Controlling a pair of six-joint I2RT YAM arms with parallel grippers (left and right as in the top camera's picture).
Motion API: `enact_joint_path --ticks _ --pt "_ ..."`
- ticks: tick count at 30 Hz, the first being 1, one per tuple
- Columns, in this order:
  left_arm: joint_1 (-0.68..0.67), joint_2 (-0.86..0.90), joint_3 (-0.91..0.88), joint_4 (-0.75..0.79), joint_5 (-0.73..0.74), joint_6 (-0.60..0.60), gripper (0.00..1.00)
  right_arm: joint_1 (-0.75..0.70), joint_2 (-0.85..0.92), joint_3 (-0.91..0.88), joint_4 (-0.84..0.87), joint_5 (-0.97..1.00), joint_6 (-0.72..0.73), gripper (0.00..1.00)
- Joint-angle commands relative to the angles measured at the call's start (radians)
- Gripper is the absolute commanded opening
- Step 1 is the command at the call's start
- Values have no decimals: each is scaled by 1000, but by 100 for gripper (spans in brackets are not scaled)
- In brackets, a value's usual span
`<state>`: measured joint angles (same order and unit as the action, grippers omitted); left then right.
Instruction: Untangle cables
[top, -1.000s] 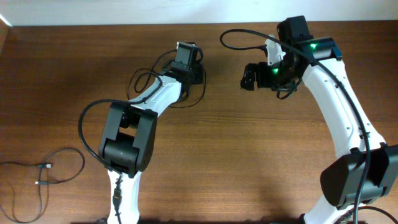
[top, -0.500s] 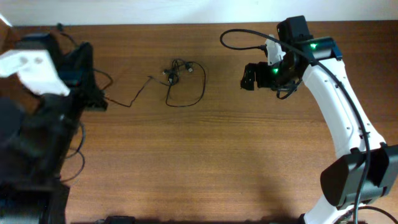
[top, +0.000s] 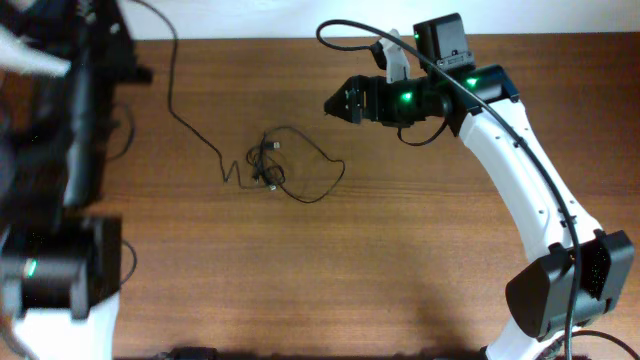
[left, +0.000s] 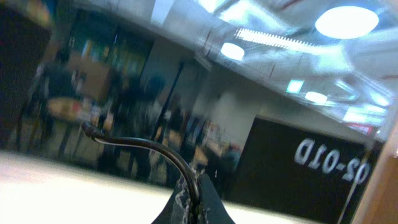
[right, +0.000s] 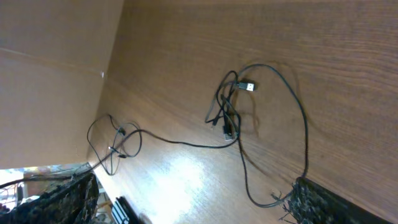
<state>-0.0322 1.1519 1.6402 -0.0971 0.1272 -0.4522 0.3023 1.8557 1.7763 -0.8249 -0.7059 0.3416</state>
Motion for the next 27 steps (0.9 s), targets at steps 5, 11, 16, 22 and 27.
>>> enact_joint_path --ticks 5,11,16,22,27 --pt "31 124 7 41 10 -78 0 192 214 0 62 56 201 88" --pt "129 81 18 37 16 -79 0 322 346 0 124 124 401 80" --pt "129 8 18 48 92 -109 0 340 428 0 187 164 465 80" --pt "129 11 18 -3 101 -108 0 340 524 0 229 164 505 69" --pt "129 12 18 -34 94 -108 0 393 524 0 227 195 449 27"
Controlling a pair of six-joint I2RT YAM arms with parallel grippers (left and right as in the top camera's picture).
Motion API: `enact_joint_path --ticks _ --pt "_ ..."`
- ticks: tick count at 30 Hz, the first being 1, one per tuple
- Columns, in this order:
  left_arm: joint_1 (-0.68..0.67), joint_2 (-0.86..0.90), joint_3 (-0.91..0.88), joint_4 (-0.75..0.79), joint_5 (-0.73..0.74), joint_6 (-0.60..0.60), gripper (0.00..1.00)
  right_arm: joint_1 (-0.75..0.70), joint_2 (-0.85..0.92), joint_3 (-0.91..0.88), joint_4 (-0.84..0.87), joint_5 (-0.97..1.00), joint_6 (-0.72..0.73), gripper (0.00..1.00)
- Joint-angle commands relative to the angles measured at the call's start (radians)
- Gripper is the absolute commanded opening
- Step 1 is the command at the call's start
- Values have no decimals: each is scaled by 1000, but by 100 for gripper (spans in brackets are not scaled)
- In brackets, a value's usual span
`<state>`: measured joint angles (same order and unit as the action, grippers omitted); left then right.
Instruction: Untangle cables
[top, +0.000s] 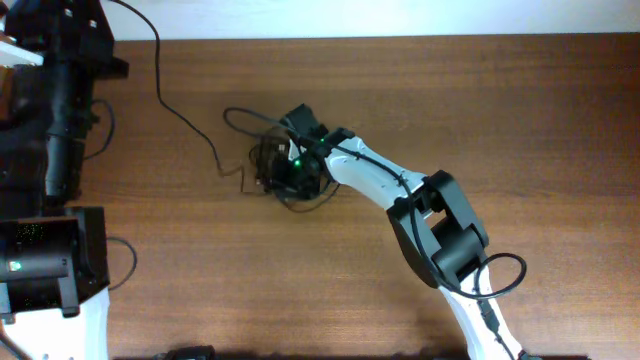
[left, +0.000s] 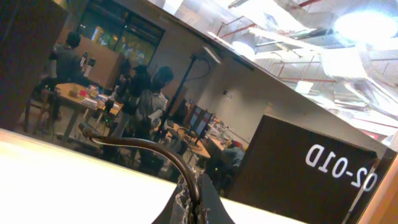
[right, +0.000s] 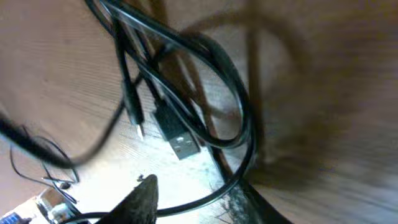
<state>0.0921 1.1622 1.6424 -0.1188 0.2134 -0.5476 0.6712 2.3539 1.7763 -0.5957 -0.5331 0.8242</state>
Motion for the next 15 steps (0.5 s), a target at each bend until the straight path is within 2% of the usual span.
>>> enact_joint_path --ticks 1,5,8,11,13,15 --pt "5 2 15 -44 -8 -12 0 13 25 1 -14 22 -59 4" --pt "5 17 15 -227 -36 15 0 -90 -45 49 -137 14 -179 4" --pt "5 142 15 -422 37 117 0 -157 -264 62 -179 14 -333 4" --pt "5 265 15 -454 190 161 0 -234 -505 64 -179 27 -348 4" --pt "4 316 15 -455 233 161 0 -279 -648 64 -179 34 -338 4" --pt "4 330 15 -455 236 161 0 -251 -645 64 -249 215 -313 4"
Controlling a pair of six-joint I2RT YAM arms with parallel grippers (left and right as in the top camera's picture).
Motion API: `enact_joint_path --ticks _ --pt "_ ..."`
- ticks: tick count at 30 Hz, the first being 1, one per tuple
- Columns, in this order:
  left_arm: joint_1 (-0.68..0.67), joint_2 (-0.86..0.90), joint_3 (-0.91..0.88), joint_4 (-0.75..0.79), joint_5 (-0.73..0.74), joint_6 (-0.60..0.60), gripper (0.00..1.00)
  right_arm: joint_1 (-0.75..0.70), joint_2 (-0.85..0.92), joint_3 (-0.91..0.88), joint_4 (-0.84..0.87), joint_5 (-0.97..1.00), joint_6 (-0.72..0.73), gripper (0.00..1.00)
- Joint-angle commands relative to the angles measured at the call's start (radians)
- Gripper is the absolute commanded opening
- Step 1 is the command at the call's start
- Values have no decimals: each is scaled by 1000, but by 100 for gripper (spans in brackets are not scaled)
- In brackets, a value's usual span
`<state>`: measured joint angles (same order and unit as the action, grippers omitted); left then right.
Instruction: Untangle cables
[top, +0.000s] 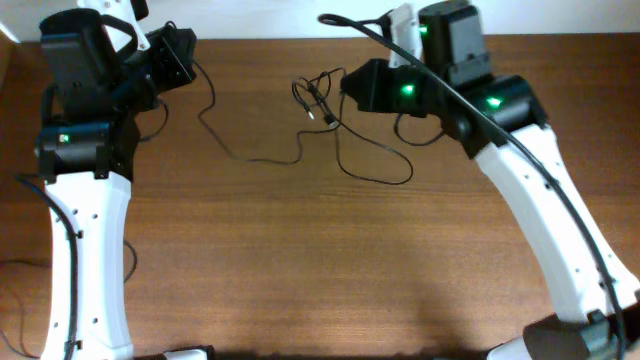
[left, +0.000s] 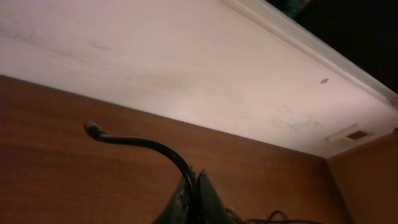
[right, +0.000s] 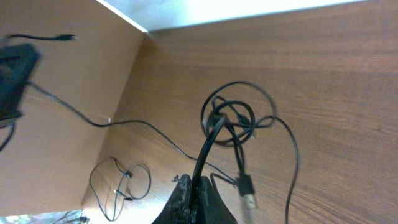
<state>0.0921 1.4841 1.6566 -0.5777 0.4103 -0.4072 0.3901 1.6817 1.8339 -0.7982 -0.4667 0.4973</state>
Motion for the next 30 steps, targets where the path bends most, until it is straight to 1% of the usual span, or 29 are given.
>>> enact_joint_path --ticks 1,2,4,5,6,7,8,9,10,13,14,15,16,17,18,19,20,21,22,23,24,25,26,27,28,29,30 --pt "4 9 1 1 39 21 0 57 61 6 -106 252 15 4" --pt "4 9 1 -6 39 42 0 71 71 18 -115 205 15 4" --pt "4 9 1 -42 39 66 0 76 60 188 -198 122 11 4" --pt "4 9 1 -48 39 83 0 77 60 323 -286 121 -19 4" --pt "5 9 1 -50 39 105 0 82 60 383 -346 199 -48 4" --pt "5 9 1 -50 39 111 0 95 71 375 -401 325 -71 4" --pt "5 11 1 -49 39 111 0 103 112 370 -504 381 -79 4" --pt "4 18 1 -50 39 111 0 103 134 370 -543 356 -79 4" --pt "4 27 1 -53 39 111 0 101 135 379 -544 316 -83 4" --pt "5 54 1 -67 39 111 0 101 122 737 -627 295 -83 4" --pt "4 55 1 -71 39 111 0 101 122 809 -644 302 -82 4" --pt "2 55 1 -76 41 117 0 101 137 777 -665 302 -82 4" --pt "-6 55 -2 -75 74 160 2 101 172 730 -672 296 -70 4" --pt "-20 62 -3 -75 121 206 5 103 214 682 -651 256 -42 4" --pt "-33 81 -3 -75 159 224 8 121 277 640 -602 201 -31 4" --pt "-43 108 -3 -74 206 224 8 136 307 627 -586 200 -10 4" --pt "-44 145 -3 -75 232 223 7 163 373 615 -575 208 18 4" --pt "-32 188 -3 -64 231 222 0 189 462 615 -592 207 51 4" --pt "-26 194 -3 -58 230 223 0 201 501 615 -600 207 62 4" --pt "-19 195 -3 -38 230 223 0 217 545 615 -600 189 60 7" --pt "-17 195 -3 -24 230 222 0 224 566 615 -595 174 53 33" --pt "-18 195 -3 -24 230 223 0 224 570 615 -587 175 31 70" --pt "-20 198 -3 -31 230 223 0 212 566 618 -581 175 31 84" --pt "-25 208 -3 -41 230 223 0 180 559 627 -582 174 31 93" --pt "-41 236 -3 -53 231 223 0 115 552 629 -590 155 31 99" --pt "-63 258 -3 -69 239 230 0 72 552 629 -607 156 31 99" --pt "-87 275 -3 -80 250 270 0 21 552 629 -627 156 31 99"
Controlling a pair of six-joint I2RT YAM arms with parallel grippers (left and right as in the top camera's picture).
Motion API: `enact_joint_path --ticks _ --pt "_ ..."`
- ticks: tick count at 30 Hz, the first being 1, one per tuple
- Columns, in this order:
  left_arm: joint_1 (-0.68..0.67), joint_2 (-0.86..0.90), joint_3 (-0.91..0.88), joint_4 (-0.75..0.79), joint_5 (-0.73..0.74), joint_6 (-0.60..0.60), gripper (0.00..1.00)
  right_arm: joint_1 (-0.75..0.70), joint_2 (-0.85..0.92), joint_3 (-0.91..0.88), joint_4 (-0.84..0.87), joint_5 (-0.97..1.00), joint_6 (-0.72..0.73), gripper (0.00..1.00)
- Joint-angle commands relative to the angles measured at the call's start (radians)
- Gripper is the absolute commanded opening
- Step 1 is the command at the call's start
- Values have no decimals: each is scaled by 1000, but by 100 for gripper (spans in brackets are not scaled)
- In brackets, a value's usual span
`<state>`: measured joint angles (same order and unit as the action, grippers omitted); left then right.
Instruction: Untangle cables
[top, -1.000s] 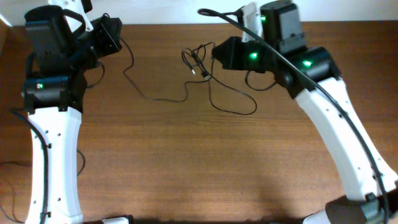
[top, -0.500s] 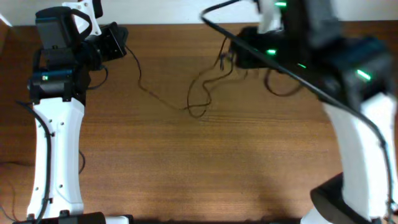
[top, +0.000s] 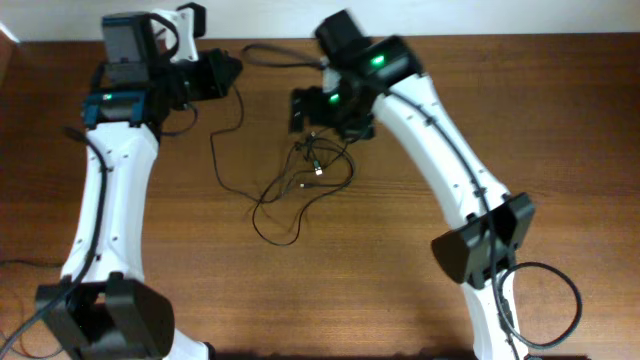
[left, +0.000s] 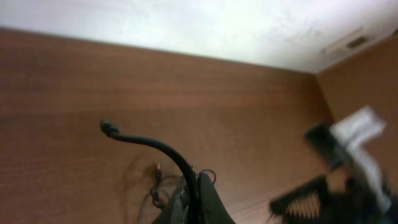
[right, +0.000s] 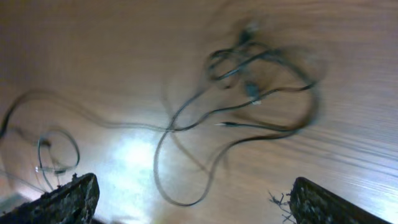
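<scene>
A knot of thin black cables (top: 315, 160) lies on the brown table, and one long strand (top: 262, 205) loops from it toward the front. My right gripper (top: 322, 106) hovers just behind the knot; in the right wrist view its fingers (right: 69, 198) stand wide apart, open and empty, over the blurred cables (right: 261, 78). My left gripper (top: 226, 72) is at the back left, shut on a black cable (left: 163, 151) whose free end (left: 109, 128) sticks up beyond the jaws. From there the cable trails down to the knot.
The table's back edge and the white wall (left: 186, 25) lie right behind both grippers. A small separate loop of thin wire (right: 57, 151) shows at the left of the right wrist view. Bare wood (top: 330, 290) fills the front half.
My right gripper, then shut on a strand held up at the back, is now open and the knot lies on the table under it. The left gripper has moved right, still shut.
First the knot lay mid-table, the right gripper open to its right and the left raised far left, shut on a cable. Then the right gripper was down at the knot, then shut on a strand at the back. Now the cables lie loosely spread.
</scene>
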<state>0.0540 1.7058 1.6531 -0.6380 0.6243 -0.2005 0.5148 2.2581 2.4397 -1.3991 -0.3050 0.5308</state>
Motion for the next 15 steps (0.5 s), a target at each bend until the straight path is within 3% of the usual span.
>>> enact_joint_path --ticks 1,2,5,10,11,13,15 --pt "-113 87 1 -34 35 118 0 -170 -25 23 -43 -5 -4 99" --pt "-167 119 1 -33 34 120 1 -222 -25 23 -58 -1 -38 99" --pt "-293 213 1 -2 -8 123 23 -313 -24 19 -90 3 -72 99" --pt "-411 288 1 -107 -134 513 55 -318 -24 18 -116 51 -90 99" --pt "-411 290 1 -154 -263 548 60 -317 -24 17 -122 51 -104 99" --pt "-411 325 0 -121 -429 559 64 -317 -24 17 -122 51 -106 99" --pt "-411 385 0 -69 -431 572 66 -316 -24 17 -128 51 -109 99"
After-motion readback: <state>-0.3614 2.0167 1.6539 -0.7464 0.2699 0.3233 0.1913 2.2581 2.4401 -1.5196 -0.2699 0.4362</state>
